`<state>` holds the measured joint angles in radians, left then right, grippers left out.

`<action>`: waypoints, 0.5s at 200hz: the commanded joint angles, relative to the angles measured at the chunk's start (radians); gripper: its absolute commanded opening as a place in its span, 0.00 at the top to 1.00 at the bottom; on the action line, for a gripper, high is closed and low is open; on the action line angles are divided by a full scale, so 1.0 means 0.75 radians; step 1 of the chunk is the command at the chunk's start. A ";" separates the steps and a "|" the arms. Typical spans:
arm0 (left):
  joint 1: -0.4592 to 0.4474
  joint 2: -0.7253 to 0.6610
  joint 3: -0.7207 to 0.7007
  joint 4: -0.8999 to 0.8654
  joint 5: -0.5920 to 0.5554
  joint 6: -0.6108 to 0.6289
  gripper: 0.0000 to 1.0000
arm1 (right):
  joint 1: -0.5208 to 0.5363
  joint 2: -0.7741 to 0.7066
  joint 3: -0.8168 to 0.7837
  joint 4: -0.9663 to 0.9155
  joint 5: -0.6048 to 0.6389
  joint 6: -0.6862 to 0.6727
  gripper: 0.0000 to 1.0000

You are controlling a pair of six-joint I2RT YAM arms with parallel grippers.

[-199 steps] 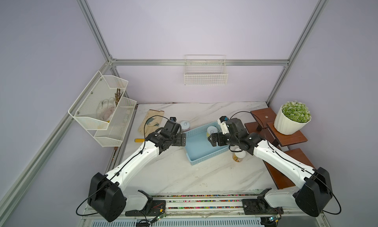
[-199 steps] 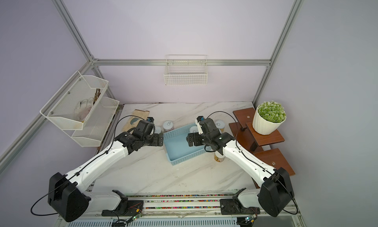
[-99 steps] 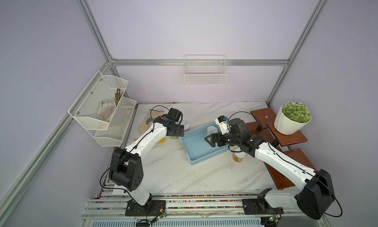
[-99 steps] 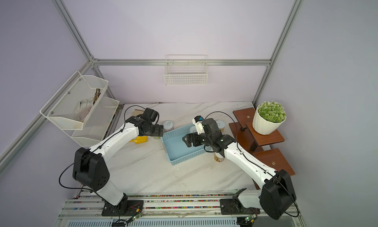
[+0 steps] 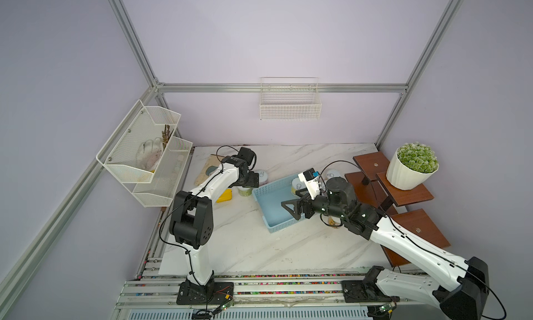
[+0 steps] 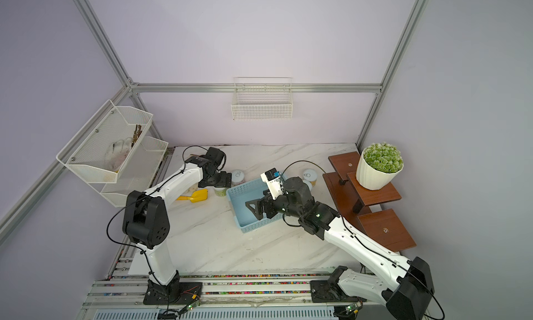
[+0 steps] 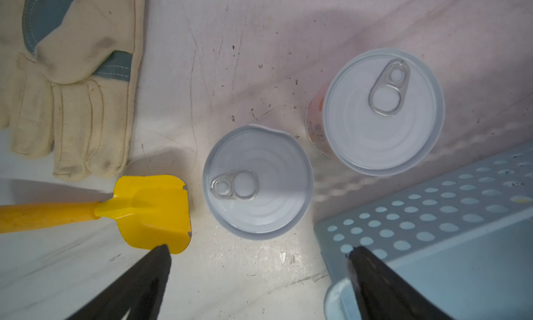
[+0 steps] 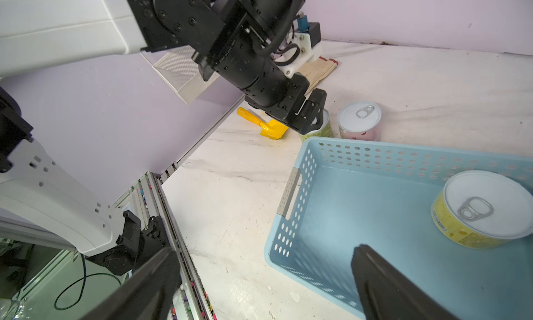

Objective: Put the canned food in the basket
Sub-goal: Pick up the canned food from the center of the board.

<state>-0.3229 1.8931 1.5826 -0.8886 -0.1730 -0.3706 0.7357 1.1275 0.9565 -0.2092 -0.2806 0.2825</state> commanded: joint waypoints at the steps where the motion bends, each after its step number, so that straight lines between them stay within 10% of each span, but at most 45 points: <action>1: 0.017 0.040 0.069 -0.005 0.028 0.034 0.00 | 0.014 -0.022 -0.014 0.035 0.068 0.010 0.01; 100: 0.052 0.212 0.198 -0.043 0.052 0.060 0.00 | 0.019 -0.050 -0.032 0.058 0.102 0.009 0.01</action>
<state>-0.2939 2.0327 1.6913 -0.9089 -0.1555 -0.3470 0.7429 1.1042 0.9386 -0.2012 -0.2283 0.2832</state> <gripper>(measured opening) 0.998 0.990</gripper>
